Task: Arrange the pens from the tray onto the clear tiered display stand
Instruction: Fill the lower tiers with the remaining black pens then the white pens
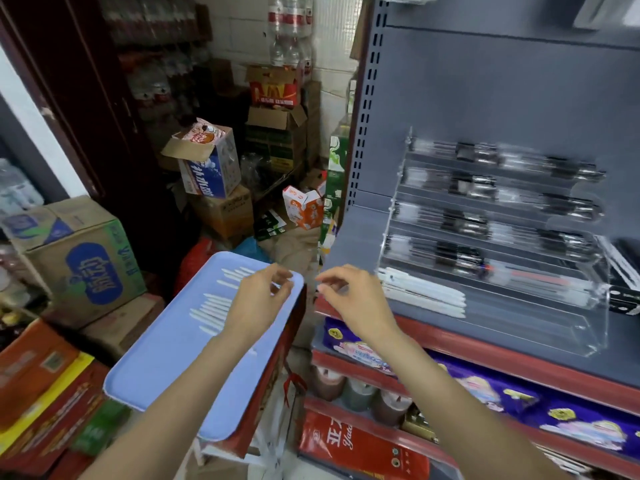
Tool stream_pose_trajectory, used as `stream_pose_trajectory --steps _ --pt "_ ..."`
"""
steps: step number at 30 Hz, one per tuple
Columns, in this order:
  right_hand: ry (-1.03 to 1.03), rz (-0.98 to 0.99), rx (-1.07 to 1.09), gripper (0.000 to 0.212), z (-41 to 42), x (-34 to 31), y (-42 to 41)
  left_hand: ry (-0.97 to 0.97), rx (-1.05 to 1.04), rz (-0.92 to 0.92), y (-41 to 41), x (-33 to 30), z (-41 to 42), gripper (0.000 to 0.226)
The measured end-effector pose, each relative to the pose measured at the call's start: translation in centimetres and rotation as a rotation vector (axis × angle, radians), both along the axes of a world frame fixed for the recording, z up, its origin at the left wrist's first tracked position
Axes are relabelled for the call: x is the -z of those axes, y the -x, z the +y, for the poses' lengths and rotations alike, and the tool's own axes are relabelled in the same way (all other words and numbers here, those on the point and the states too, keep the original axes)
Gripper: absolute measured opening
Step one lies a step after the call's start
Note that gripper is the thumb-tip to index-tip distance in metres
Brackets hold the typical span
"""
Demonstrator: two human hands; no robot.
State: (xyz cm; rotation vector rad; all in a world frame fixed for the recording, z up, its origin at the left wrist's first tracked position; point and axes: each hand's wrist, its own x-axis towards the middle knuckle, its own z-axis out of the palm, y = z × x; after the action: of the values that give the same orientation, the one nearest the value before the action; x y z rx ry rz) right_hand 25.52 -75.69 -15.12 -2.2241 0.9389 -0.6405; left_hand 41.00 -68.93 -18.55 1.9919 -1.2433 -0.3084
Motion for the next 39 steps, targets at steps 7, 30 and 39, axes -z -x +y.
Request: stream_pose_trajectory --steps 7,30,39 --pt "-0.158 0.217 -0.107 0.029 4.1 7.7 -12.6 -0.273 -0.024 -0.074 -13.6 7.9 6.7 0.022" --pt "-0.054 0.951 -0.112 0.031 6.7 15.9 -21.0 -0.221 0.029 0.202 -19.8 15.3 7.2 0.039" --pt "-0.417 0.585 -0.042 0.019 7.9 14.5 -19.6 -0.331 -0.226 0.897 -17.3 12.7 7.0 0.036"
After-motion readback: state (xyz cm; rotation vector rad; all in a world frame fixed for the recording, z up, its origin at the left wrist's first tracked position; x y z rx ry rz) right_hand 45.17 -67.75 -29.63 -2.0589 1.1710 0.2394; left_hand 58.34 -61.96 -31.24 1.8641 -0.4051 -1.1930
